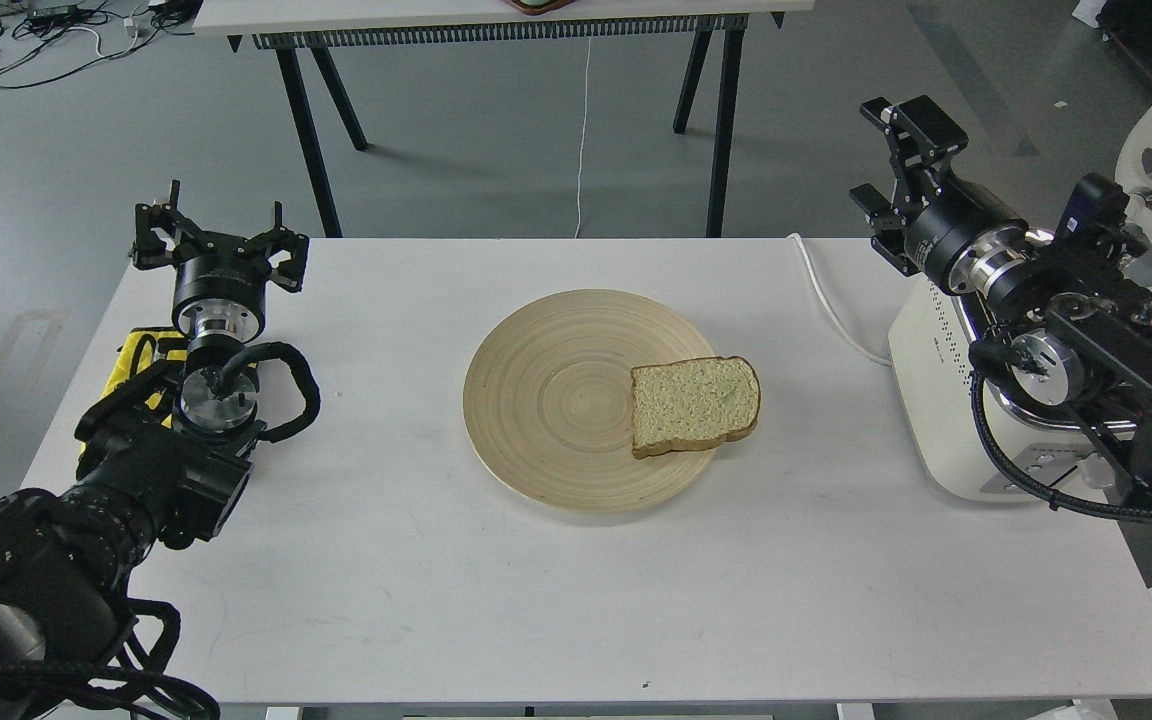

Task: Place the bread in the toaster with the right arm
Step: 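Lower the right gripper from its raised pose toward the table beside the toaster, then move the open right gripper toward the bread slice in the wooden bowl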

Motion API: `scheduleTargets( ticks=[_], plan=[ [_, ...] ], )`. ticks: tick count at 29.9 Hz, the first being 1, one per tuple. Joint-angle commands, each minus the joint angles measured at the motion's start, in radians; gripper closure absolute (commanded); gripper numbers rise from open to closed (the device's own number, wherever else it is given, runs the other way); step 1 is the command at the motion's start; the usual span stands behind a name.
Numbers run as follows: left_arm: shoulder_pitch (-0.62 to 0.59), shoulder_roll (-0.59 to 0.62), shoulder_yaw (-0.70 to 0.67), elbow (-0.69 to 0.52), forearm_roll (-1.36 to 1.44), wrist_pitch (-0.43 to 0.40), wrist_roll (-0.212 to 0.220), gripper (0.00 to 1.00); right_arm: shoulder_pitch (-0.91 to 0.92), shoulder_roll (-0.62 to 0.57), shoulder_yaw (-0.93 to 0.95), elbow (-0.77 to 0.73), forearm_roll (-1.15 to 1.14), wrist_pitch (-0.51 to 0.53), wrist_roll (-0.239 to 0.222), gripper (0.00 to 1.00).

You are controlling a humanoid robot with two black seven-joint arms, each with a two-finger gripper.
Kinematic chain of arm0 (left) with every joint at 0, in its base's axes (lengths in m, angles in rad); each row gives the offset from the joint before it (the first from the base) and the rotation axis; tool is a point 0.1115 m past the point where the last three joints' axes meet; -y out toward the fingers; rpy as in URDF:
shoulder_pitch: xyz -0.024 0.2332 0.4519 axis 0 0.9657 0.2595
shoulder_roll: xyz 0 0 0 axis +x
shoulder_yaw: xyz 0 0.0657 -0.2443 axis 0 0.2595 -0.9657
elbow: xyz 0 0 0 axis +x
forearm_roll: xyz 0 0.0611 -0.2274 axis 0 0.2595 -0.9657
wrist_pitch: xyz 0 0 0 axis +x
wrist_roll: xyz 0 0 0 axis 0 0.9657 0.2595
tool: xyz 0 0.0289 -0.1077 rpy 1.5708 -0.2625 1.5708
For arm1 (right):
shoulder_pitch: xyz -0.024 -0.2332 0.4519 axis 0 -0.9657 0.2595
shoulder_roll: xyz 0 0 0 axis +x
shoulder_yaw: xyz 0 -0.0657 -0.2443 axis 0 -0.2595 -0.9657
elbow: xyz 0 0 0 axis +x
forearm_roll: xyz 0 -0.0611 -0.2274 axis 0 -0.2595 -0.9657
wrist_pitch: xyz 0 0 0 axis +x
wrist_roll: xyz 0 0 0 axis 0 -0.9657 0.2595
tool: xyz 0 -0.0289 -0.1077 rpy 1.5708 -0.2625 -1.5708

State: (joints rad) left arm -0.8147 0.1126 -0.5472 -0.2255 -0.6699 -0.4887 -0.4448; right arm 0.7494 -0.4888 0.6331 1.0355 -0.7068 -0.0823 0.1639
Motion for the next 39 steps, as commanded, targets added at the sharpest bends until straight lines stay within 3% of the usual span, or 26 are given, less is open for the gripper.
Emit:
scheduleTargets(
  ticks=[1,8,27,31,39],
  plan=[
    [-0.001,-0.001,0.000,0.000,0.000,0.000,0.000,0.00,0.001,-0.001,-0.143,0.015,-0.089,-0.175,0.000,0.01],
    [-0.001,-0.001,0.001,0.000,0.000,0.000,0.000,0.00,-0.036,0.050,-0.286,0.014,-0.114,-0.350,0.013,0.01],
    [-0.001,-0.001,0.000,0.000,0.000,0.000,0.000,0.00,-0.108,0.128,-0.443,0.001,-0.119,-0.381,0.019,0.03],
    [-0.001,-0.001,0.000,0.000,0.001,0.000,0.000,0.00,-0.119,0.150,-0.449,0.000,-0.119,-0.381,0.019,0.07],
    [-0.001,-0.001,0.001,0.000,0.000,0.000,0.000,0.00,-0.124,0.162,-0.513,-0.019,-0.119,-0.381,0.019,0.24]
  ],
)
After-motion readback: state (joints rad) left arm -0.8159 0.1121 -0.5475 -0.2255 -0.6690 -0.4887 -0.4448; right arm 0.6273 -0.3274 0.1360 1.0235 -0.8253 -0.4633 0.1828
